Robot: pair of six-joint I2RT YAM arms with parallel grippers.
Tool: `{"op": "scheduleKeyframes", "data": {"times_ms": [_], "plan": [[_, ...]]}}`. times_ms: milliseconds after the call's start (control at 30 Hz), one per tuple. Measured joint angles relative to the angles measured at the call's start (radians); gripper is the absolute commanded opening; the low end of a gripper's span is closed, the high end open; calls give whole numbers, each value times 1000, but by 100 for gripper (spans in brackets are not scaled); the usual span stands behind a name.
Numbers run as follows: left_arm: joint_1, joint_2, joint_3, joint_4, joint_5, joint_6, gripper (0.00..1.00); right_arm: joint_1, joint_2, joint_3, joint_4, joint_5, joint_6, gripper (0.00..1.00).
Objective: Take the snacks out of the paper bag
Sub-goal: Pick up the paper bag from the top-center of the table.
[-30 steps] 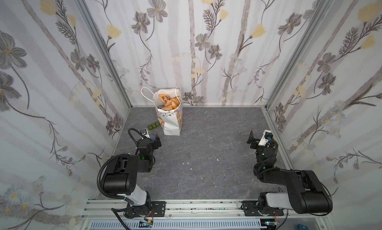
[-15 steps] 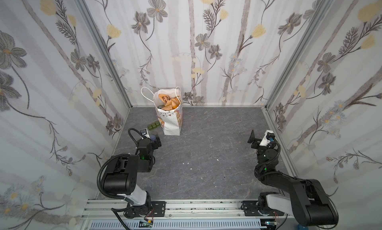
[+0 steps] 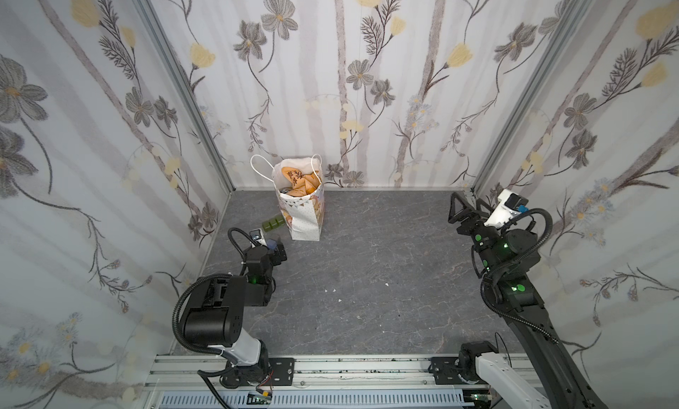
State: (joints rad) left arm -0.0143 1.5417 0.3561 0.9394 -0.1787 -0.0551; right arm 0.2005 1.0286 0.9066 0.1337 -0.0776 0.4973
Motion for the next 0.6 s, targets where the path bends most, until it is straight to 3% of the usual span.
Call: {"op": "scheduleKeyframes", "data": {"times_ms": [200, 367, 500, 600], "plan": [[-7, -299, 26, -202, -58, -24, 100, 203, 217, 306, -315, -55, 18, 95], [-10, -517, 235, -550, -98, -169, 100, 337, 396, 492, -442, -42, 4, 96], [-9, -520, 446, -827, -61, -316, 100, 405, 558, 642, -497, -17, -1, 100], [-9, -440, 635, -1008, 35, -394, 100, 448, 703, 774, -520, 3, 5, 99]]}}
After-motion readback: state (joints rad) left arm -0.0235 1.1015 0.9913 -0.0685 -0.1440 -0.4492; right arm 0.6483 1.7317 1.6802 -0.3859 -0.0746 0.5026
